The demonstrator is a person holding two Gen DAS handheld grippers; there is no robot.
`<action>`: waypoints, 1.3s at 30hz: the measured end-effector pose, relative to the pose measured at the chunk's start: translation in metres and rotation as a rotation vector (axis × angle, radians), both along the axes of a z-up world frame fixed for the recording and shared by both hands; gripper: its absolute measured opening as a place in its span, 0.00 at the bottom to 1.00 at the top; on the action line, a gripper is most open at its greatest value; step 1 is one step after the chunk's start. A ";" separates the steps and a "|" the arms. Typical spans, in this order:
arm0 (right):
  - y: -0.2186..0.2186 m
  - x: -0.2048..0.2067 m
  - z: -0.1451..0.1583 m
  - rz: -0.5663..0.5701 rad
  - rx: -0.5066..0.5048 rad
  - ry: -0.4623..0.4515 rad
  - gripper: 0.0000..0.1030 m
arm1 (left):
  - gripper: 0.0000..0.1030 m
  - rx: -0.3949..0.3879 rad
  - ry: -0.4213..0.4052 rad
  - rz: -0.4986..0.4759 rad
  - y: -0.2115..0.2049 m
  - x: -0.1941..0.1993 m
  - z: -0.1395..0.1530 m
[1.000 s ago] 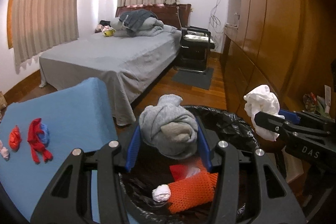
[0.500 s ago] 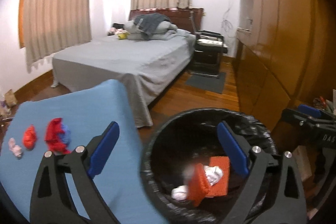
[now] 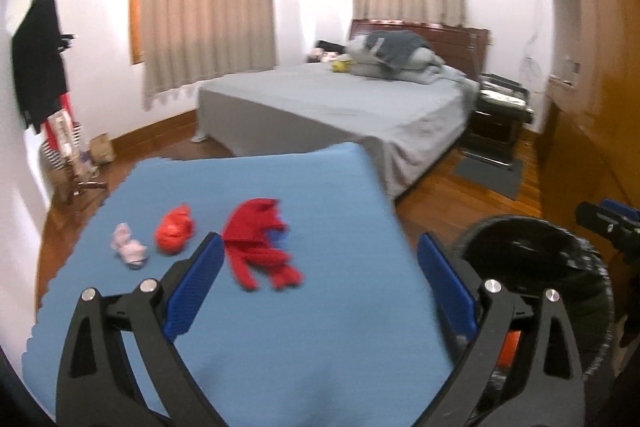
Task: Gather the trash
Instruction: 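Move both open grippers back over the remaining items on the mat, then grasp the red cloth with the left gripper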
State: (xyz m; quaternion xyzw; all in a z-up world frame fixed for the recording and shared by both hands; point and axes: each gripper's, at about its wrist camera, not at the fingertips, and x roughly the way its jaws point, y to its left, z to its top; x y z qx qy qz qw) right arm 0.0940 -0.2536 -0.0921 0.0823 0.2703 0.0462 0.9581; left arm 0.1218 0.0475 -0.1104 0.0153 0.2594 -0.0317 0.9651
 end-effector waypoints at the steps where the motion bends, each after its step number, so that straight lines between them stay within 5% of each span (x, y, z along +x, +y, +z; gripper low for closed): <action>1: 0.009 0.008 0.000 0.013 -0.002 -0.007 0.95 | 0.91 0.000 -0.001 0.013 0.007 0.002 0.000; 11: 0.070 0.080 -0.023 0.067 -0.011 0.020 0.95 | 0.91 -0.009 0.028 0.148 0.063 0.059 -0.024; 18: 0.105 0.112 -0.038 0.101 -0.029 0.044 0.95 | 0.79 -0.015 0.098 0.229 0.093 0.105 -0.049; 27: 0.134 0.141 -0.059 0.127 -0.038 0.085 0.95 | 0.77 -0.009 0.181 0.221 0.101 0.149 -0.085; 37: 0.147 0.152 -0.072 0.141 -0.035 0.112 0.95 | 0.76 -0.099 0.311 0.167 0.104 0.168 -0.120; 39: 0.151 0.152 -0.074 0.141 -0.033 0.117 0.95 | 0.69 -0.105 0.341 0.150 0.103 0.172 -0.126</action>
